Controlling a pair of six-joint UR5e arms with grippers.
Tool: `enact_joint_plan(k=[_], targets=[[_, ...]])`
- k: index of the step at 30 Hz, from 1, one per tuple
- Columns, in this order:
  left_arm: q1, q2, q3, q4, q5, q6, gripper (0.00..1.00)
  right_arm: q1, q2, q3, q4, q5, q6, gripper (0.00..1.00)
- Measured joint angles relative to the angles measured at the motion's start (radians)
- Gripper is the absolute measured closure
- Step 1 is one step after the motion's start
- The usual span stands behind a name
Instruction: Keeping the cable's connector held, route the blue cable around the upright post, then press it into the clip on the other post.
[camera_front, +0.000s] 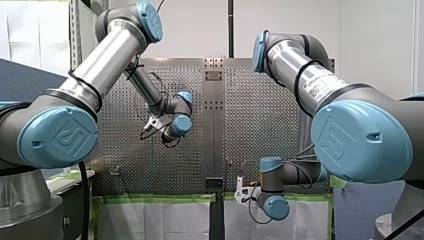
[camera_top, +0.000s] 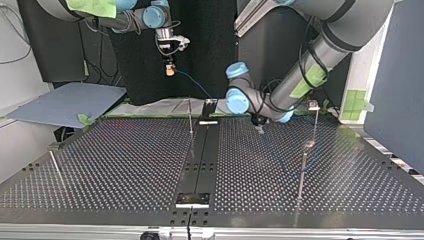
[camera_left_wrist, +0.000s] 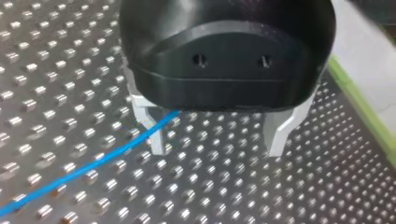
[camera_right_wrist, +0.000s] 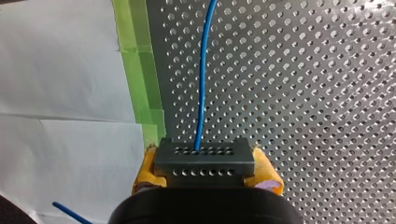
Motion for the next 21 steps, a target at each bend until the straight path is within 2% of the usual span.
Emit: enact_joint_plan(k=[13,21], targets=[[-0.011,-0.035,0.0,-0.022,0.064,-0.08,0.0,0.004,0.0,0.0,-0.006,-0.01,0.0,1.0],[-0.025,-0.089,0.0,-0.045,0.12,-0.141,0.0,0.005,0.0,0.0,-0.006,-0.014,0.0,1.0]])
